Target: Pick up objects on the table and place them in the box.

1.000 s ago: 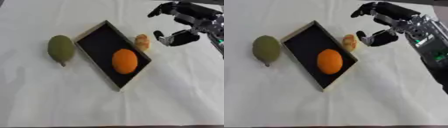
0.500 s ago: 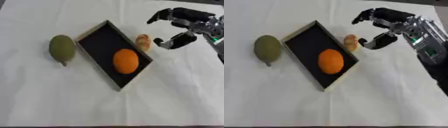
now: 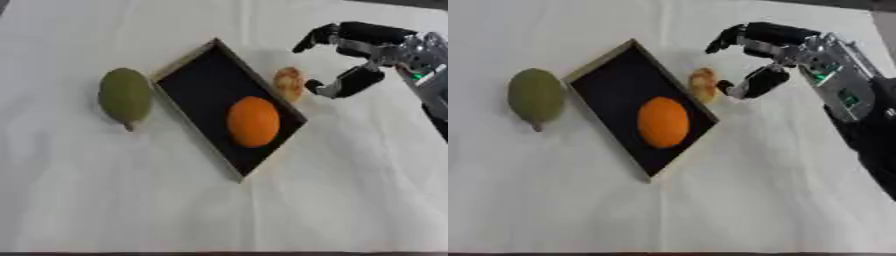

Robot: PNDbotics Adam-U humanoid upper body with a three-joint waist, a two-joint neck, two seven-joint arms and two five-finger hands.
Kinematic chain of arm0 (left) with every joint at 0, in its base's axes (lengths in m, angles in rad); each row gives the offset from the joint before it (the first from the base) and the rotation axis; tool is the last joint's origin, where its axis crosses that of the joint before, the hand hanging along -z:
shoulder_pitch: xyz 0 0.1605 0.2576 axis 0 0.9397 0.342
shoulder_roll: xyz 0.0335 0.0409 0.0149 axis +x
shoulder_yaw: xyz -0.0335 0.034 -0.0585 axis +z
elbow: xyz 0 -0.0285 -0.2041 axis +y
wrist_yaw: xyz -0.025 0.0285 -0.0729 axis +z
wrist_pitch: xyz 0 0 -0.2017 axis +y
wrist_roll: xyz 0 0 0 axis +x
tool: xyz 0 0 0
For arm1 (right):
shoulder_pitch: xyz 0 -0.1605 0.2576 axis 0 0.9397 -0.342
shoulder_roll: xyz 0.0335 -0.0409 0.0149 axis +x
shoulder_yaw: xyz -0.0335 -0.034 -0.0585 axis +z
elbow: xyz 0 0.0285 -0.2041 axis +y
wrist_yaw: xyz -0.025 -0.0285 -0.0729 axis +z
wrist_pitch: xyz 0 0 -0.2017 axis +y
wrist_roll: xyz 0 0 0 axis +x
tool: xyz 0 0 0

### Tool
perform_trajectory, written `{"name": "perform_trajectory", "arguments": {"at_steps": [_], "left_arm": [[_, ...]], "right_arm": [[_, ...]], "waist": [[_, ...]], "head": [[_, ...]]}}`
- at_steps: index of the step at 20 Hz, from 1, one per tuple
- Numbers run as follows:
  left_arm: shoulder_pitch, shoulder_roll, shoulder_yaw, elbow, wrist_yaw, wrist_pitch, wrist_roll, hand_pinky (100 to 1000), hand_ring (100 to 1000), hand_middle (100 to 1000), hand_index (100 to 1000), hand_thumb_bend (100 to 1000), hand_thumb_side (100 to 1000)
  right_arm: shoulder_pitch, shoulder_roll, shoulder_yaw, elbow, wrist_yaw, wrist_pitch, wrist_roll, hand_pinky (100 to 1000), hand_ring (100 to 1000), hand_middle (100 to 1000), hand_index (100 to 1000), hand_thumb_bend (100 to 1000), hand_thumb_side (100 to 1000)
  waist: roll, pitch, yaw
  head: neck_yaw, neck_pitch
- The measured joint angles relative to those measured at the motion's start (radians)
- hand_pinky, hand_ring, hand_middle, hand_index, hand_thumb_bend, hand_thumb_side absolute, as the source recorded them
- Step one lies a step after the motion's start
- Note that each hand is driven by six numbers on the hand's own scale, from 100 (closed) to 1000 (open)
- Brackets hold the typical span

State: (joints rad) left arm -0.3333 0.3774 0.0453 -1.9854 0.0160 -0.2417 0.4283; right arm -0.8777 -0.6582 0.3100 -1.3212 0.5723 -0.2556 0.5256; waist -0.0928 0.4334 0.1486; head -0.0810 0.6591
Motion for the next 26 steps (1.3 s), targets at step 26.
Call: {"name": "perform_trajectory", "arguments": {"at_steps": [26], "left_arm": [[-0.002, -0.008, 0.0, 0.0, 0.001, 0.002, -0.002, 686, 729, 758, 811, 231, 648]], "right_arm": [[-0.016, 0.045, -0.023, 0.036, -0.06, 0.037, -0.059, 884, 708, 526, 644, 100, 100]], "waist": [[-0.004, 0.005, 0.002]], "head": [[0.006, 0.008]]}}
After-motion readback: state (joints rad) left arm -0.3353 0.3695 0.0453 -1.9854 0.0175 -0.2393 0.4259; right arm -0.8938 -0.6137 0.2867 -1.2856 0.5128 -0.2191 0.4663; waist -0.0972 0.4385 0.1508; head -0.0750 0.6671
